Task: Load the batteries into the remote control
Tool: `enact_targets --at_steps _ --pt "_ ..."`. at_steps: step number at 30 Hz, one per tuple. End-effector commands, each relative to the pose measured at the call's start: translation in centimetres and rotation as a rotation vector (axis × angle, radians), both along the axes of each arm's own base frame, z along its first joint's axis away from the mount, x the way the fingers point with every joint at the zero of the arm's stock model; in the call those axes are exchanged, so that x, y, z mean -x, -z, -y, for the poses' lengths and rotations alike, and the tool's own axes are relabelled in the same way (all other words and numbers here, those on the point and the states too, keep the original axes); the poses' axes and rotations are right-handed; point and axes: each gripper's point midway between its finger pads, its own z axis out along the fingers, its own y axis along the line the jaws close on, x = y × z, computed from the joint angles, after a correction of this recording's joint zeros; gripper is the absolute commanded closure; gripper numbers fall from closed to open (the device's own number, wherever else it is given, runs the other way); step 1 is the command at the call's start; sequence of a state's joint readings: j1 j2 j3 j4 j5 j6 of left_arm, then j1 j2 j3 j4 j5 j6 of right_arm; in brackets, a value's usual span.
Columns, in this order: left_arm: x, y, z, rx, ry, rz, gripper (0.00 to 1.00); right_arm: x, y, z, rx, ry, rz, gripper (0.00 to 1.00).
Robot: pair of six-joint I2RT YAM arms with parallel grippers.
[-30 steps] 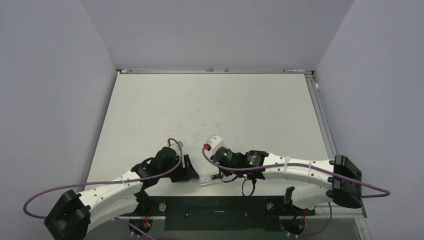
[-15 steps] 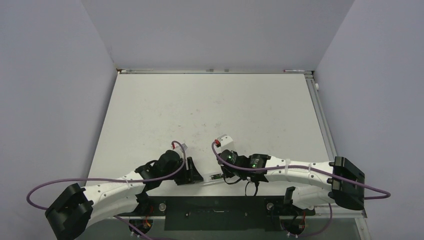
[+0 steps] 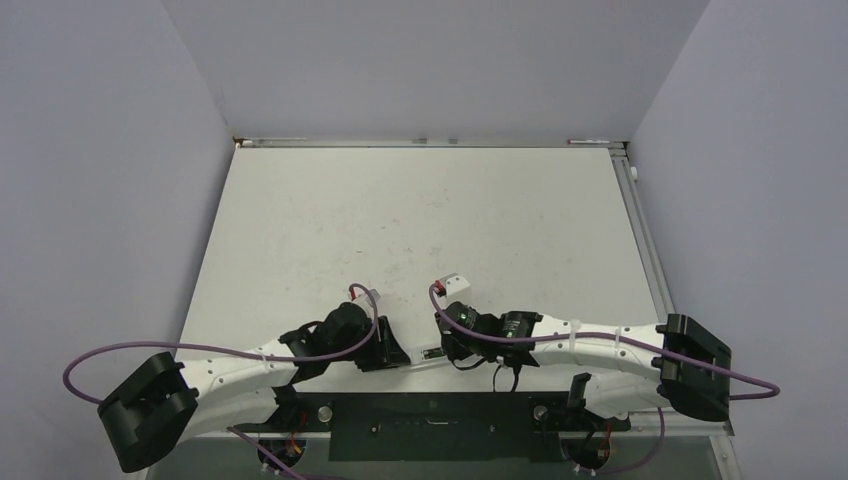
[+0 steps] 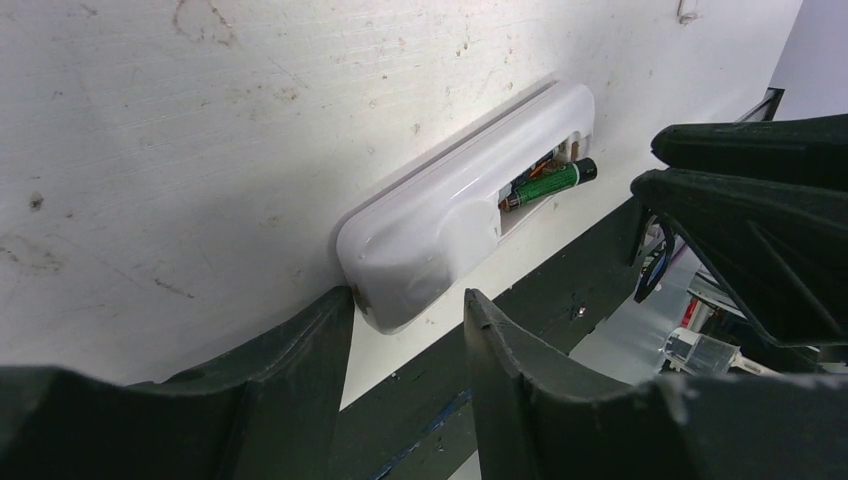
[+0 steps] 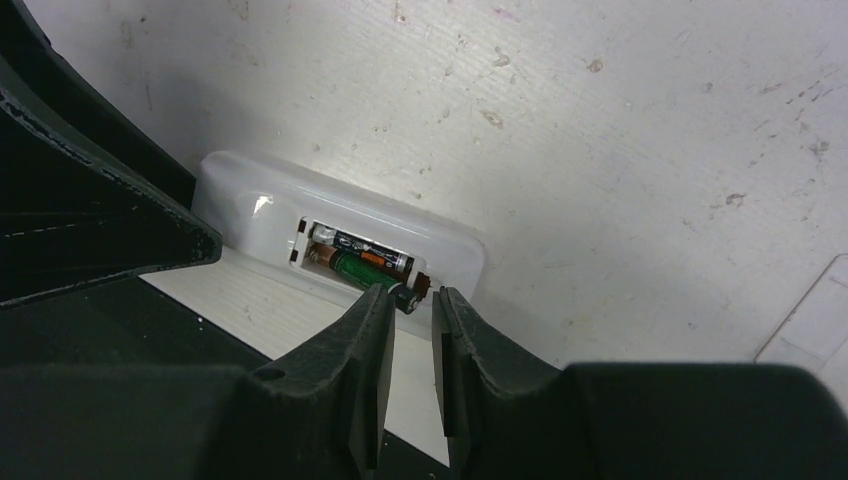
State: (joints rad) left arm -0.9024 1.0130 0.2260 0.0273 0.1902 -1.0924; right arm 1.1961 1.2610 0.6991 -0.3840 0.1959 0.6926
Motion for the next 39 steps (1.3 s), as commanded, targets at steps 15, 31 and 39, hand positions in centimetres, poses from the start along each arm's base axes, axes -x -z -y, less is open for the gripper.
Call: enact_targets --at_steps 15,31,39 --pt "-0.4 0.4 -0.2 -0.016 -0.013 0.02 0.64 0.9 0.6 -1.2 -0.04 -0.007 -0.074 0.85" --pt "-0.4 0.2 0.0 -0.01 -0.008 0.022 0.66 0.8 1.2 -1.2 -0.024 0.002 -0.084 0.86" --pt "-0.4 0.2 0.2 -0.012 0.001 0.022 0.66 1.0 1.5 -1.6 -0.028 -0.01 -0.095 0.87"
